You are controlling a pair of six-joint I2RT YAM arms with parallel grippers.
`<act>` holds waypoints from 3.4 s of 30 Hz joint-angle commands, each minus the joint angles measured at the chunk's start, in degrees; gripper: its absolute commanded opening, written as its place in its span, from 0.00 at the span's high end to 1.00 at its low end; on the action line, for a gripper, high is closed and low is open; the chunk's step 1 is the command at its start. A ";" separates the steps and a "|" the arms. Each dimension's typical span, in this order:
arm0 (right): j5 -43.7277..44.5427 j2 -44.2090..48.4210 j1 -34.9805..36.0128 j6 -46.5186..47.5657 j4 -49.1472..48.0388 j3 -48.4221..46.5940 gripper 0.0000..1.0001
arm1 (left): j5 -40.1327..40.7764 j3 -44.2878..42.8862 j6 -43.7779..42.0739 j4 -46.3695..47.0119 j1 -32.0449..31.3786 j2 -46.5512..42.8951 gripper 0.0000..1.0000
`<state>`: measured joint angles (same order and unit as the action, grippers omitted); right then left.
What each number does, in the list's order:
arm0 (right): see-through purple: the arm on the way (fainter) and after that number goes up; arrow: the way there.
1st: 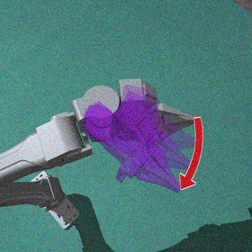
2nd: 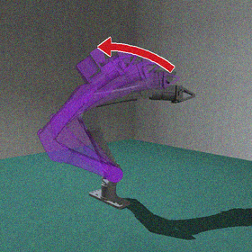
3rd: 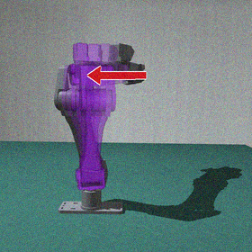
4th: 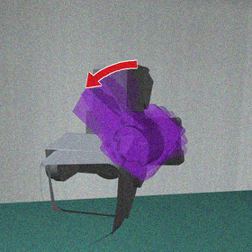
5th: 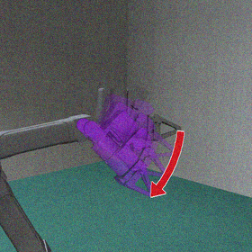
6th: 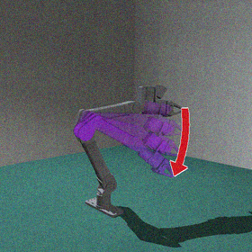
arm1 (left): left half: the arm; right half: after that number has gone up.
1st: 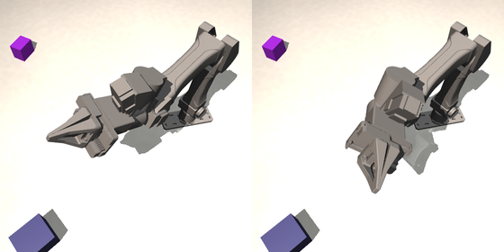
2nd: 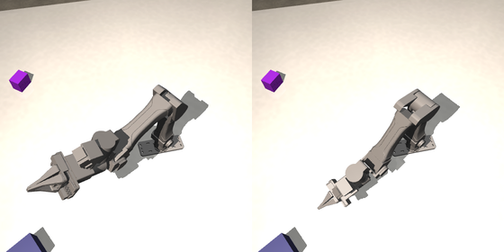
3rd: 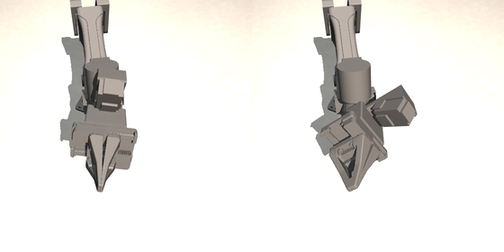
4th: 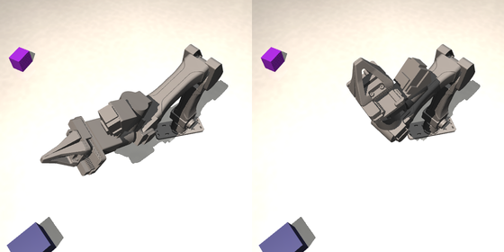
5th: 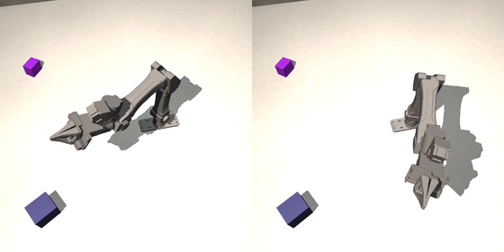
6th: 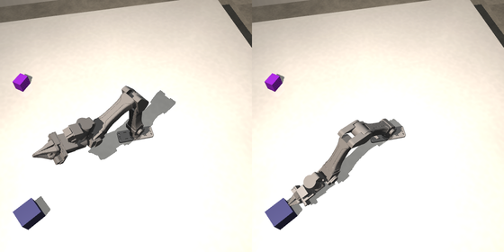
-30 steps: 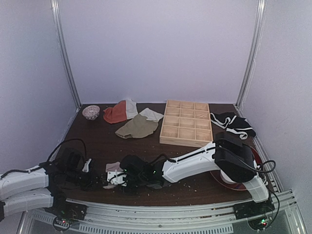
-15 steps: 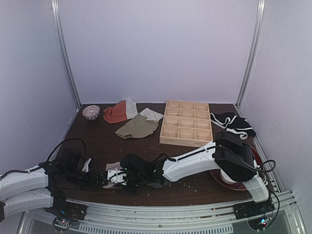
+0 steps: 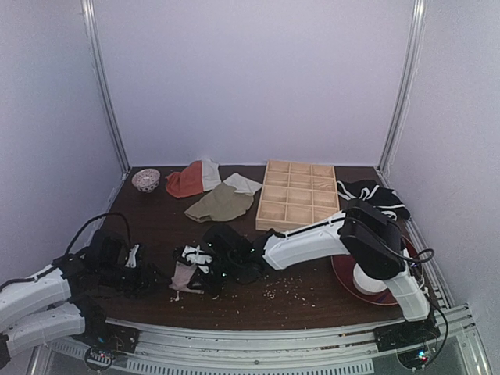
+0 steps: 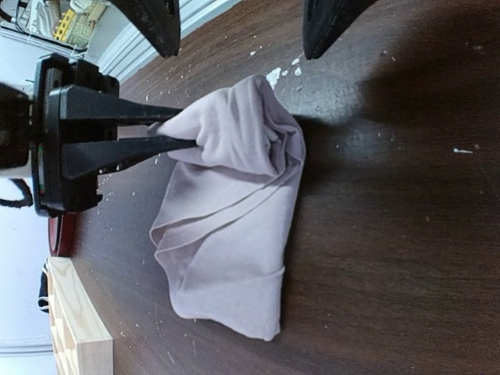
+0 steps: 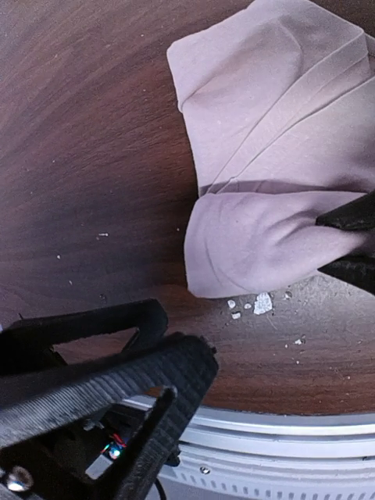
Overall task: Roll the underwear
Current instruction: Roll the underwear at the center of the board.
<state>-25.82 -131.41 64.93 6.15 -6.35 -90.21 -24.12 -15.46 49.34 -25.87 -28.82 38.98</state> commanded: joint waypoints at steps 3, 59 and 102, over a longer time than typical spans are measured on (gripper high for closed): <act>-11.37 -4.80 -3.25 -12.36 5.00 -3.35 1.00 | 1.09 -1.18 0.17 -0.15 0.51 0.22 0.45; -24.41 -9.97 -6.74 -37.39 6.18 -2.22 1.00 | -3.13 0.86 -12.35 23.61 1.65 20.32 0.50; -12.20 -0.63 -6.84 -19.46 14.32 -2.83 0.76 | -7.66 3.43 -9.08 28.15 1.44 21.83 1.00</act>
<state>-45.89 -135.24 57.98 -19.33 1.83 -95.11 -33.15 -12.58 38.61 3.97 -27.07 63.13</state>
